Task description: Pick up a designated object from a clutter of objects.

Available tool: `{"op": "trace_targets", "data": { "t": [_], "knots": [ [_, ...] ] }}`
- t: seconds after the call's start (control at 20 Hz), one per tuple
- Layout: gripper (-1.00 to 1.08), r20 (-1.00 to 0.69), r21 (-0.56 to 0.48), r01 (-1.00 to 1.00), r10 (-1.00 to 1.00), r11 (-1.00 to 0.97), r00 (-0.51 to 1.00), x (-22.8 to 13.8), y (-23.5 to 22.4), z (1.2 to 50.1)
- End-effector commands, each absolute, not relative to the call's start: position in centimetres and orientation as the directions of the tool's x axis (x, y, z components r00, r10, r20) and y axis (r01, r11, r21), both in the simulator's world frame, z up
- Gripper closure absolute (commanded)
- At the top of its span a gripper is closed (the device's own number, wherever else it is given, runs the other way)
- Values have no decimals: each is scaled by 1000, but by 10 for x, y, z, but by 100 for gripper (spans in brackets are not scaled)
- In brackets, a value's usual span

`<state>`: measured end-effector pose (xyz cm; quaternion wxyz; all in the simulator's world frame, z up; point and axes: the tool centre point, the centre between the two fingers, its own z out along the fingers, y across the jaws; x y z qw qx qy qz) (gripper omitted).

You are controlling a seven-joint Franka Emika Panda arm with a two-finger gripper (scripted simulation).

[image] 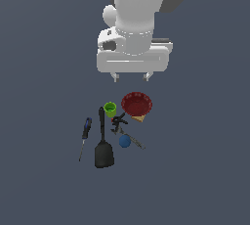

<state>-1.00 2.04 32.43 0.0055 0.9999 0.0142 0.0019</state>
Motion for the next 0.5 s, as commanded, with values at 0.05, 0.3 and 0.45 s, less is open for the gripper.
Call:
{"op": "trace_targets", "data": {
  "t": [0.05,0.3,0.45],
  "knots": [
    [-92,4,11,28,28,-1000,1000,-10,20,324],
    [-92,29,17,32,33,-999,999,-2,8,329],
    [-92,42,21,33,34,-999,999,1,3,332]
  ]
}}
